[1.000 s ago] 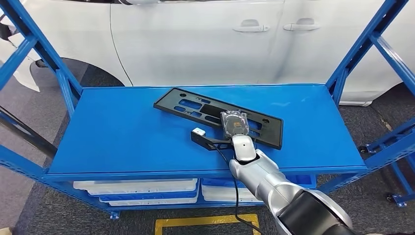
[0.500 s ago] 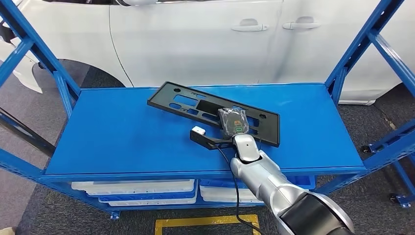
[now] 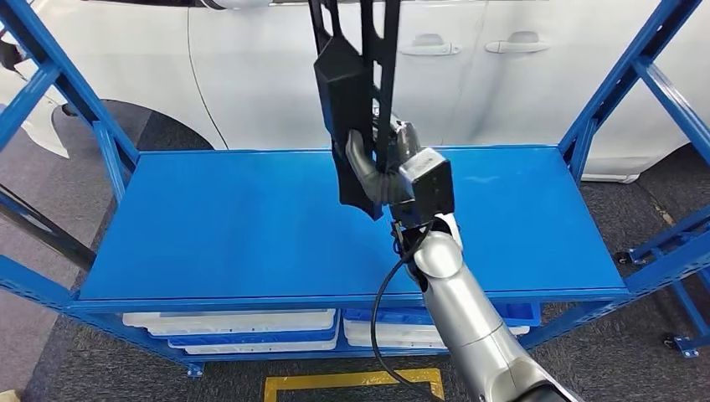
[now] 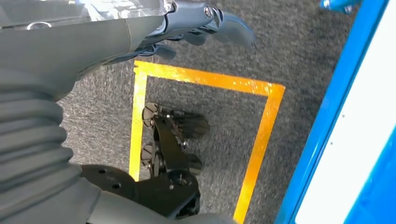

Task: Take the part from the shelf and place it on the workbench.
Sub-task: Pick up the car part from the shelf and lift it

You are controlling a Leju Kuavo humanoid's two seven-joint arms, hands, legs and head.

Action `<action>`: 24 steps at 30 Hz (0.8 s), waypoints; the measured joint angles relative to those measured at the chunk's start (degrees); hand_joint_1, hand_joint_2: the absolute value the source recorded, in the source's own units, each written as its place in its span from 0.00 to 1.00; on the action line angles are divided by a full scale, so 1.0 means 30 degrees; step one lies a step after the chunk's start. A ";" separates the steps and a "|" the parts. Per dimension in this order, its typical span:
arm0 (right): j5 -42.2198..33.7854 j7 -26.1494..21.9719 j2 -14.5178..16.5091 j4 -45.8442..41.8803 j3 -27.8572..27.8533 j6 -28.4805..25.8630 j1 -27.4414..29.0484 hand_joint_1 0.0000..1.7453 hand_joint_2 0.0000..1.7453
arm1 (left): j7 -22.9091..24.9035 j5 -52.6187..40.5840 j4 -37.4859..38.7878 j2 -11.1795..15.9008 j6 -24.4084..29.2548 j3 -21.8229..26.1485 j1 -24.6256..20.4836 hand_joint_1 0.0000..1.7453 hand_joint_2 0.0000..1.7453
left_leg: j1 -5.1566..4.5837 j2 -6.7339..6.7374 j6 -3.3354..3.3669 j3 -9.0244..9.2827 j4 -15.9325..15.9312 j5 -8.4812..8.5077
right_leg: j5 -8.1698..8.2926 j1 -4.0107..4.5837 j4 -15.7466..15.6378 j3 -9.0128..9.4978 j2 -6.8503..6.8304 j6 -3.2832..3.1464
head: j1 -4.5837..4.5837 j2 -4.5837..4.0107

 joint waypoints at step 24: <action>-1.1080 -0.0114 -0.2311 -0.7383 0.1692 1.4525 0.3384 1.00 1.00 | 0.1366 0.0480 0.0000 -0.0086 0.0051 0.0700 -0.0051 0.00 1.00 | -0.0002 0.0011 -0.0554 -0.0451 0.4122 -0.3023 | 0.1347 -0.0001 -0.0071 -0.1318 -0.0127 -0.0653 | 0.0040 0.0000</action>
